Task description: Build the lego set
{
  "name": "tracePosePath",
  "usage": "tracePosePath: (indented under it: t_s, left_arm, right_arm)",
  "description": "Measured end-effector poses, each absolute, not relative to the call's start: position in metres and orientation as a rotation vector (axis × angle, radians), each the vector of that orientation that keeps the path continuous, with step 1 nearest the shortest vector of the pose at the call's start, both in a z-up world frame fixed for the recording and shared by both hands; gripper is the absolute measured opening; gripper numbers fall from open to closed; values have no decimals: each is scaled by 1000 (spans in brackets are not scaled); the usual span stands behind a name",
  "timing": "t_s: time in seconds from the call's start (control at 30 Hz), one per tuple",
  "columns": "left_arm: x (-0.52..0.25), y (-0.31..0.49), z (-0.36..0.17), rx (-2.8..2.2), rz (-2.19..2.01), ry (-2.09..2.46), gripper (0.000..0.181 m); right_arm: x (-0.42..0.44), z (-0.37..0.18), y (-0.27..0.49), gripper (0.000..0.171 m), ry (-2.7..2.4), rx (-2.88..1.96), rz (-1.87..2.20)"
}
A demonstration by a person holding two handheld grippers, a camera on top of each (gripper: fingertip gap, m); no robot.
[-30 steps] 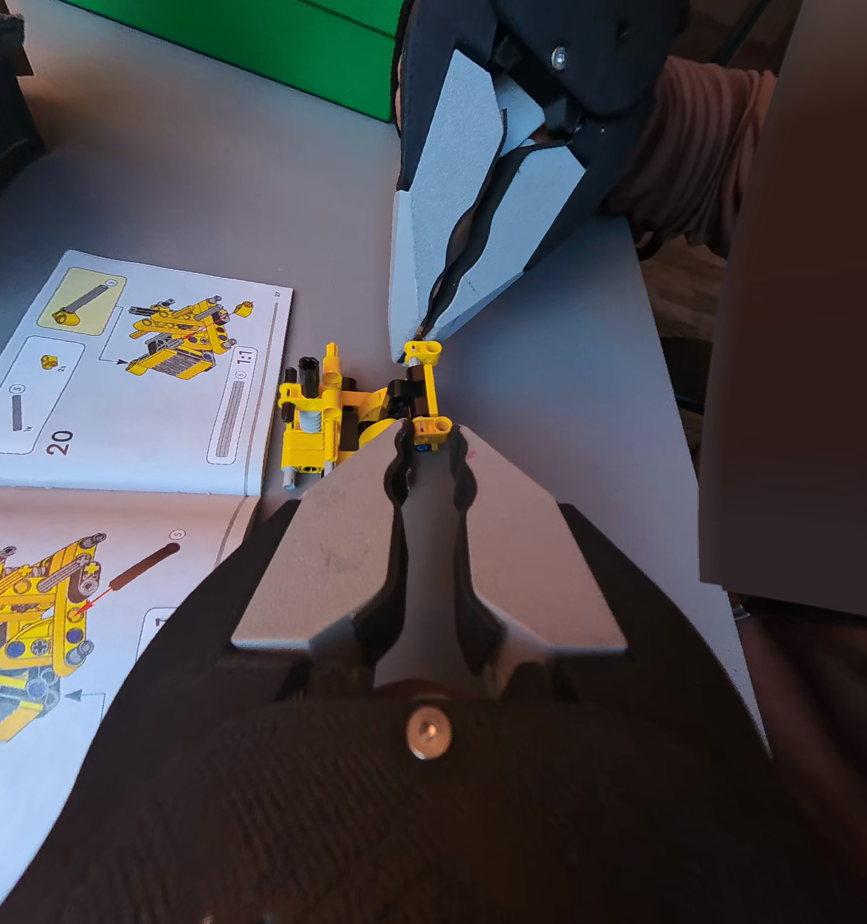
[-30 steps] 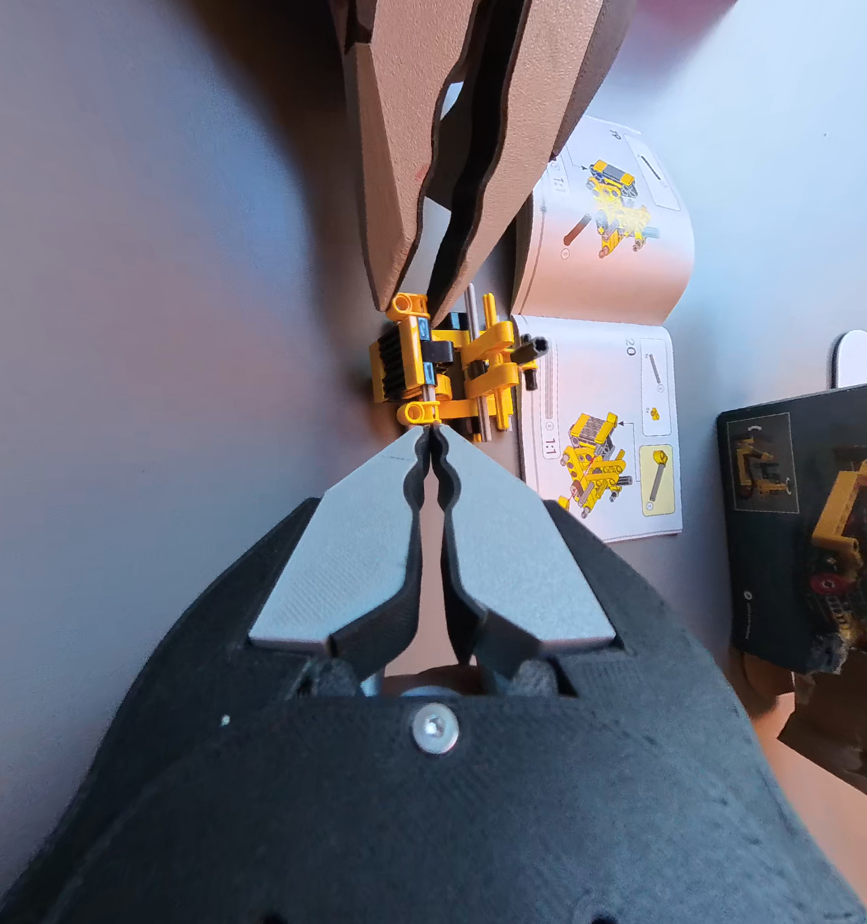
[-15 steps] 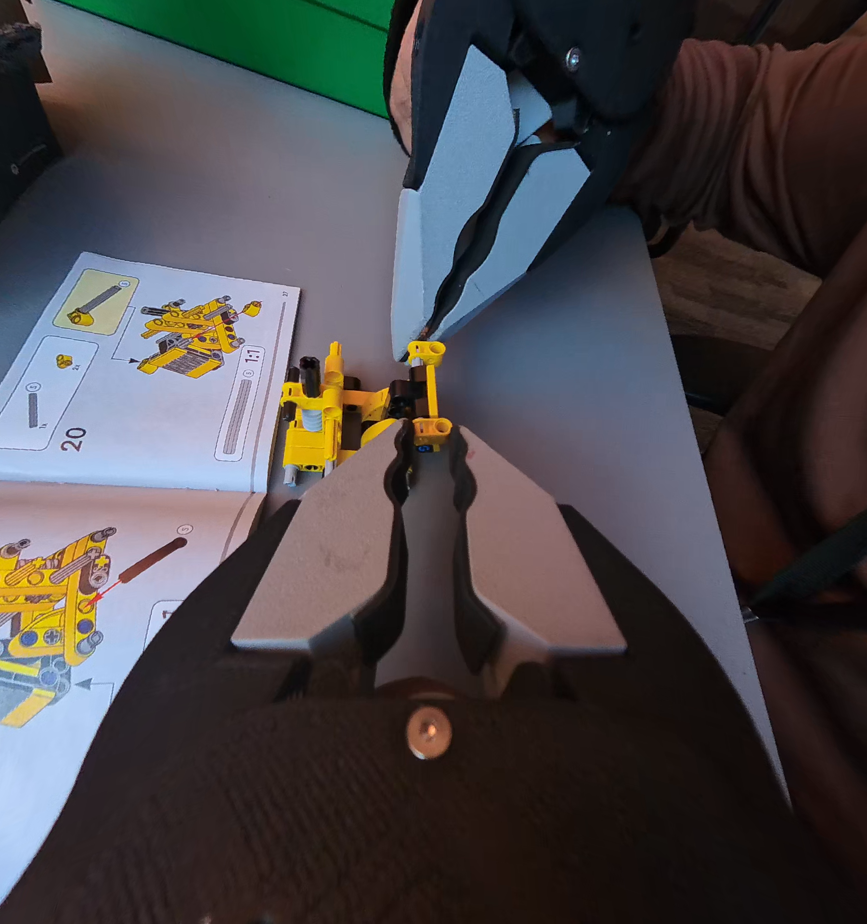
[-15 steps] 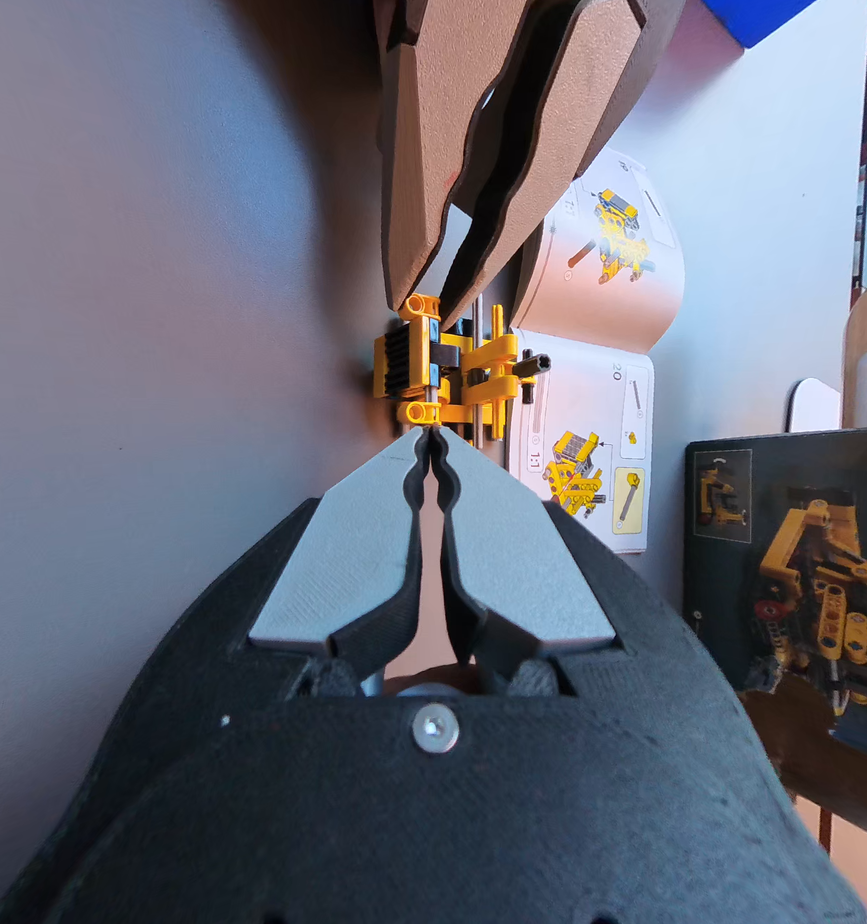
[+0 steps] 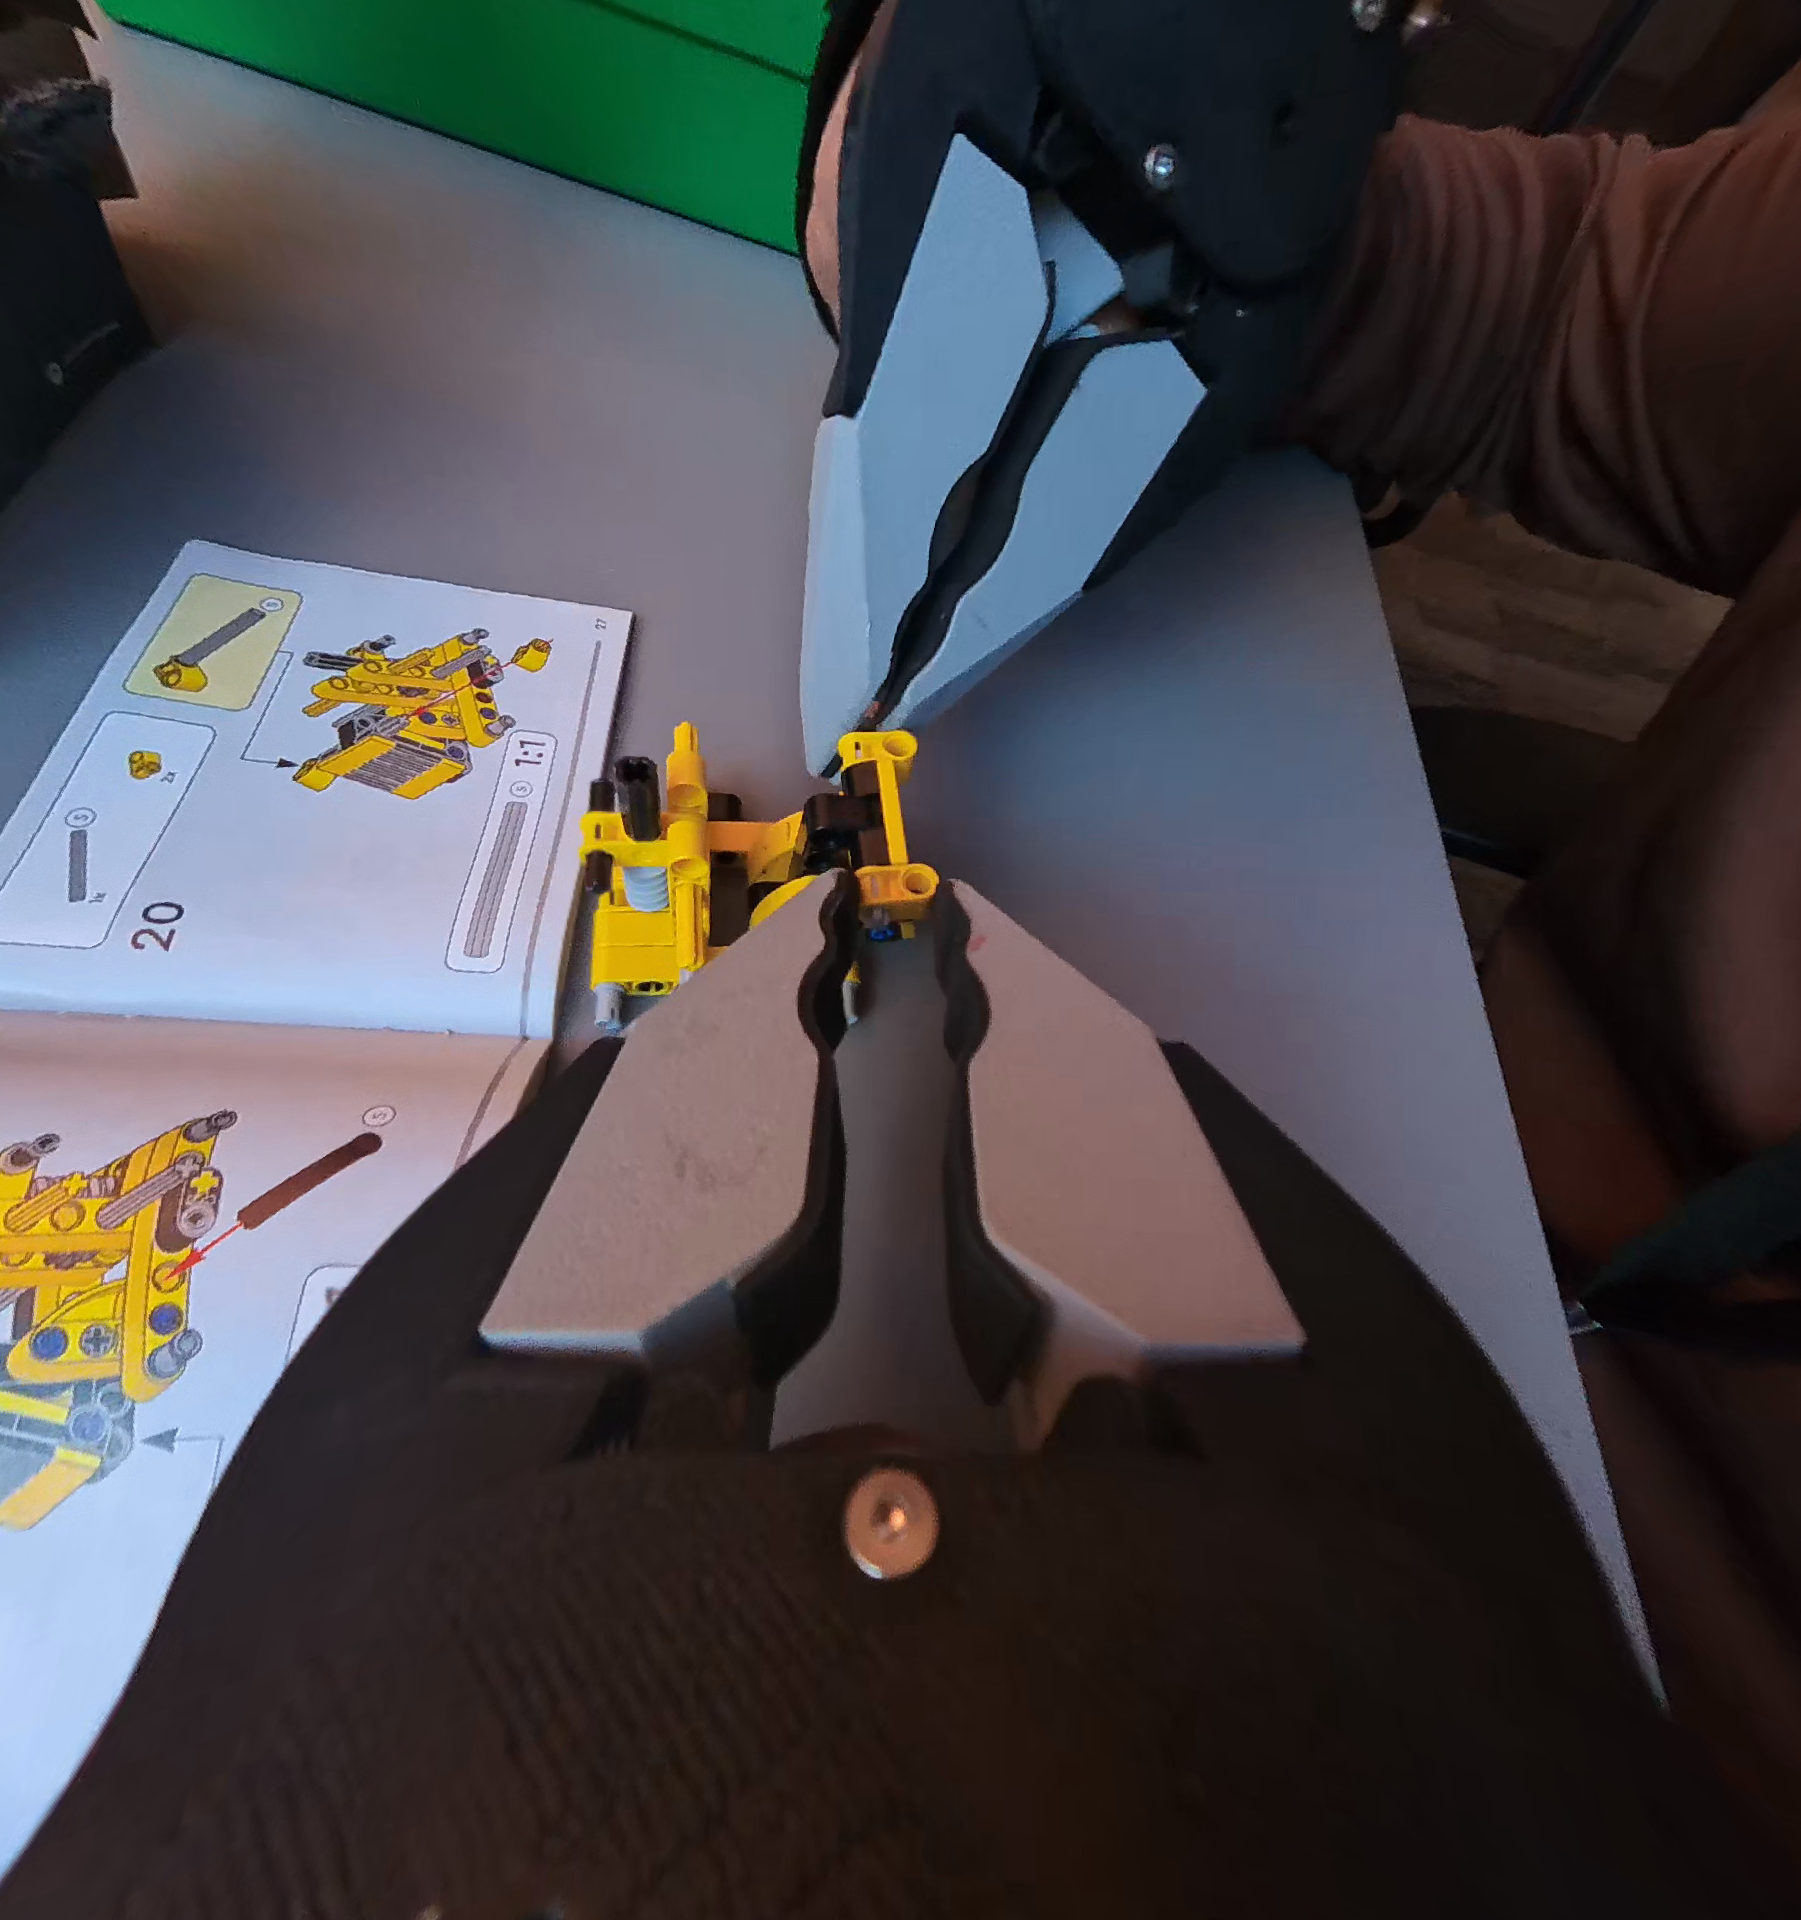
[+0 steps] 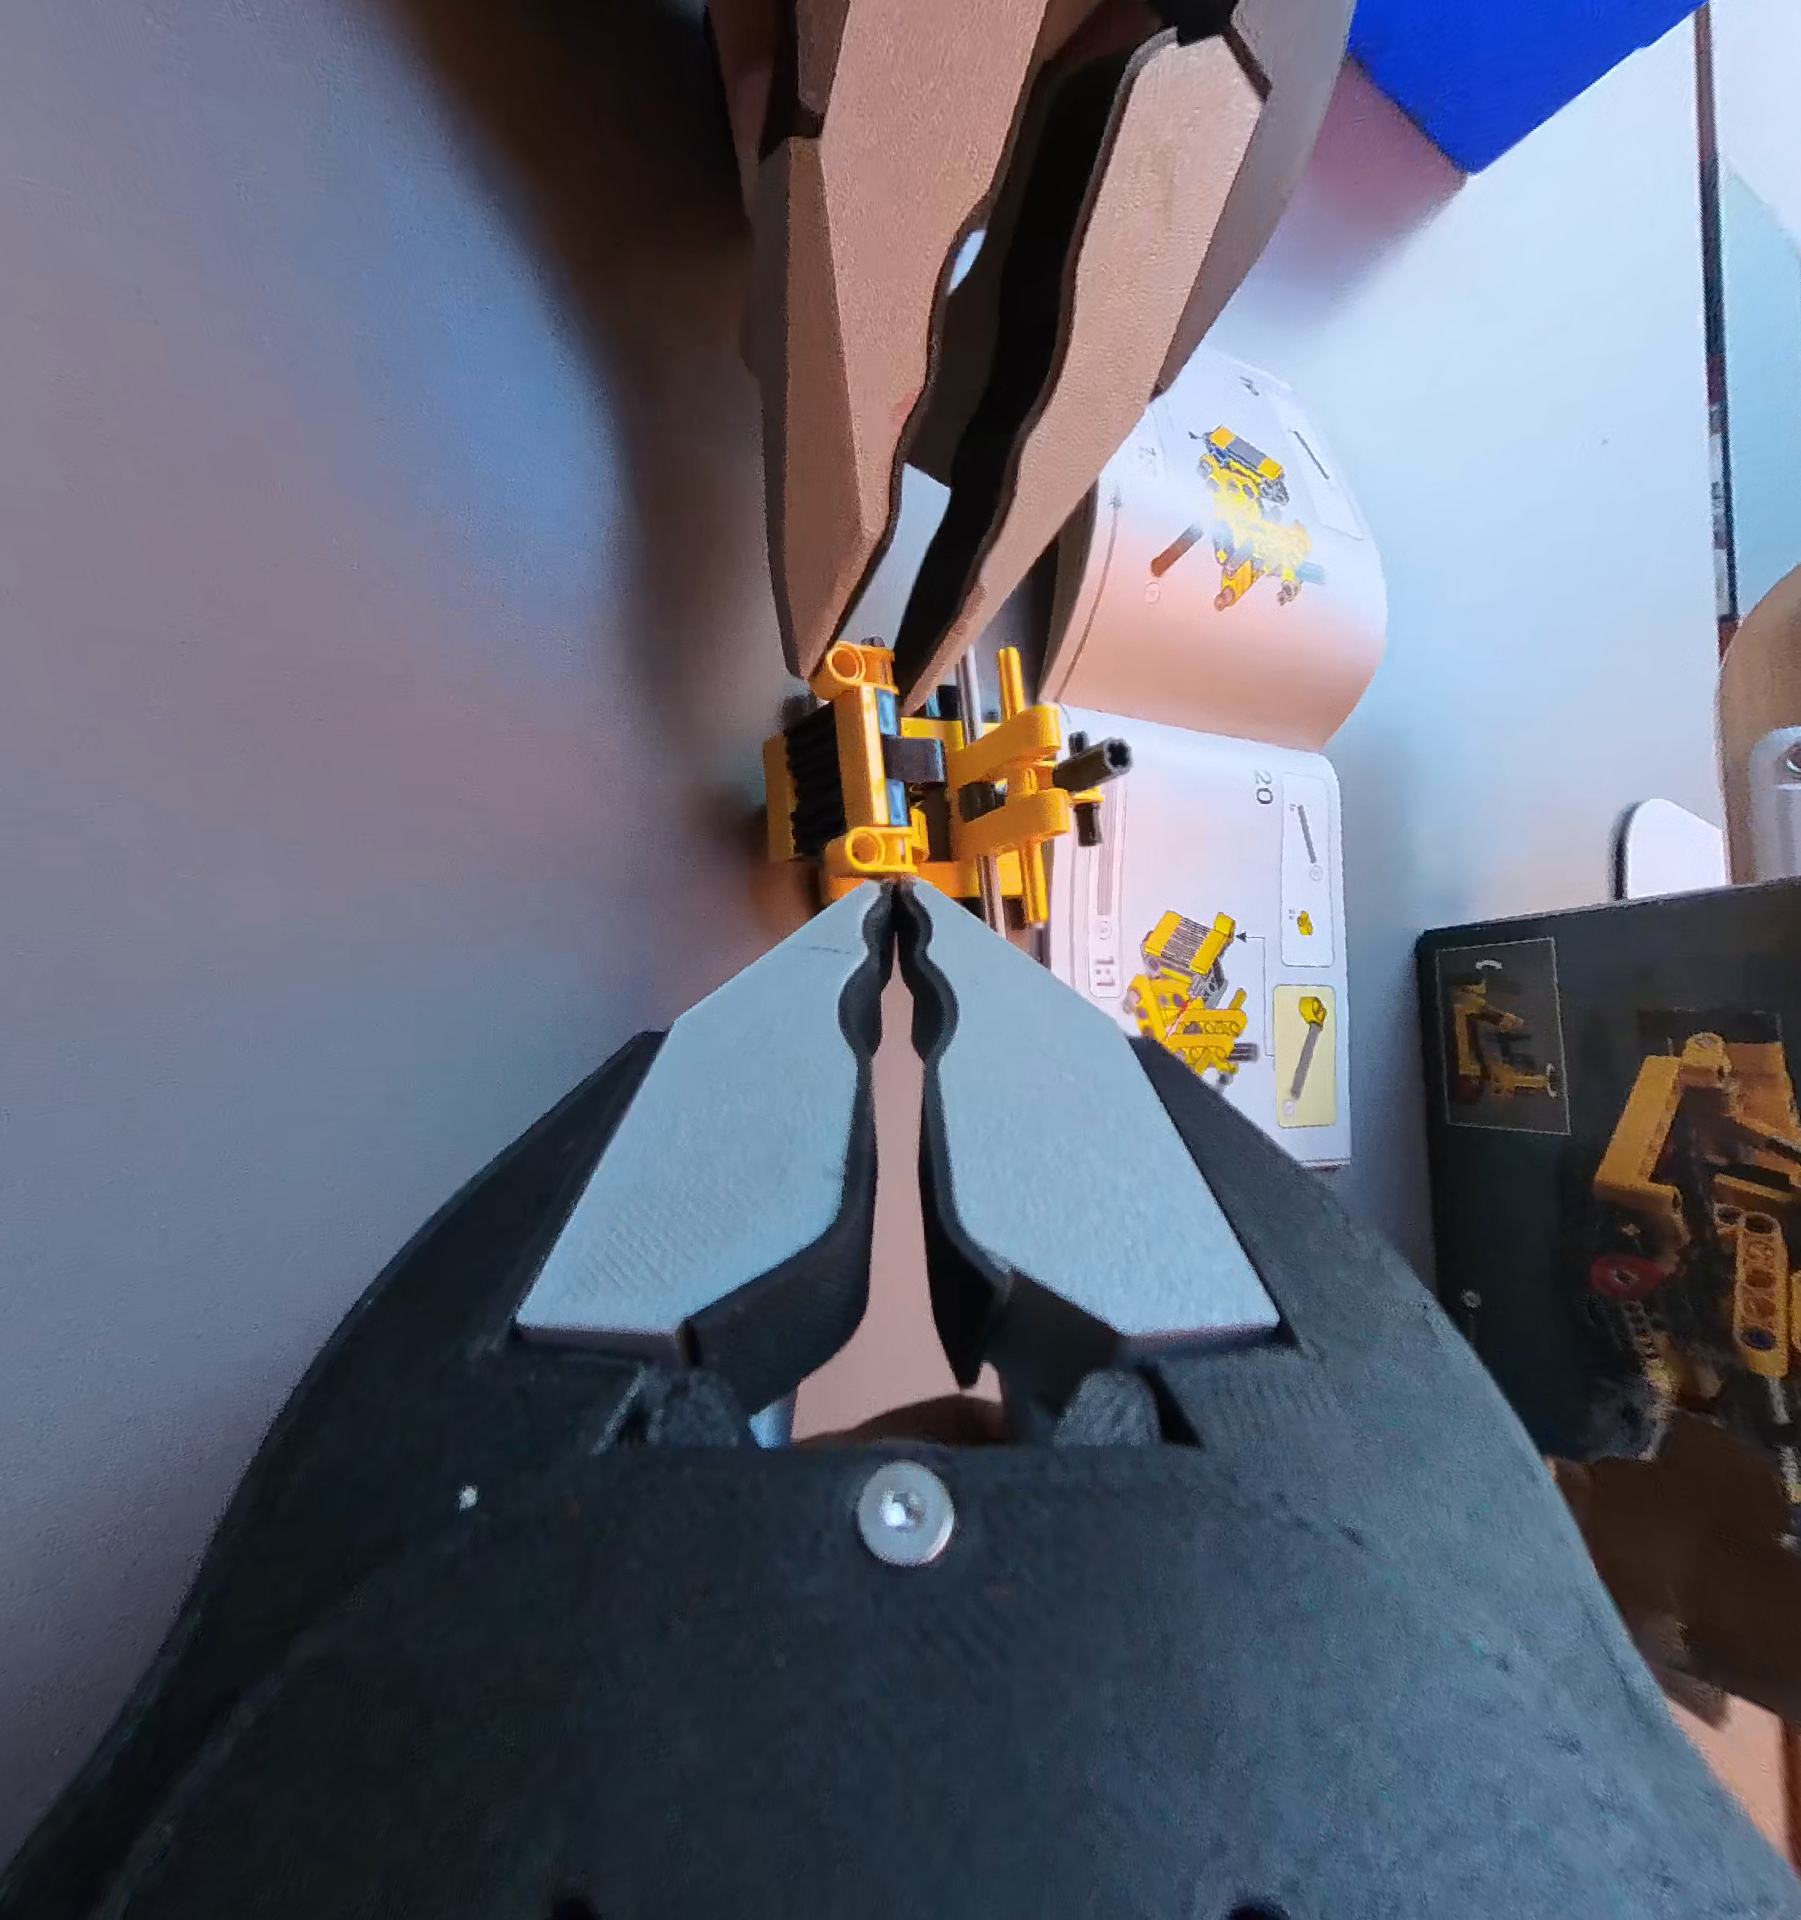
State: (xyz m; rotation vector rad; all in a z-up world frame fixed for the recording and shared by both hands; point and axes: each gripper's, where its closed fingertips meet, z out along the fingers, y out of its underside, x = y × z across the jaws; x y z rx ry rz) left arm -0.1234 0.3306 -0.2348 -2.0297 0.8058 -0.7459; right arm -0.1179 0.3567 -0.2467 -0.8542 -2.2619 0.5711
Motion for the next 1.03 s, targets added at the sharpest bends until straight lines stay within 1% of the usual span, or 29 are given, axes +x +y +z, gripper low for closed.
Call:
tracePosePath:
  t_s: [0.03,0.3,0.33,0.37,0.47,0.53,0.63,0.77,1.03]
  left_arm:
    - [-122,330,-235,-2023,-736,821,12]
    - [-122,328,-234,-2009,-704,837,12]
    - [-123,327,-234,-2009,-709,838,12]
    - [-123,325,-234,-2006,-718,839,16]
    - [-128,323,-233,-2009,-716,818,21]
    - [-131,323,-230,-1993,-718,803,19]
    - [-132,324,-230,-1998,-726,786,18]
    - [-130,317,-234,-2010,-737,847,1]
    - [-135,318,-237,-2034,-740,844,0]
  right_arm:
    - [-117,-246,357,0,-2243,-863,601]
    - [-103,-235,357,0,-2204,-970,907]
    - [-102,-234,356,3,-2203,-980,937]
    - [-103,-234,356,25,-2193,-1000,966]
    - [-102,-236,351,31,-2210,-1050,1043]
    - [-102,-236,347,25,-2216,-1050,1082]
    - [-103,-238,342,24,-2230,-1078,1135]
    - [-105,-242,347,22,-2217,-1132,1146]
    - [-108,-240,337,19,-2205,-1134,1240]
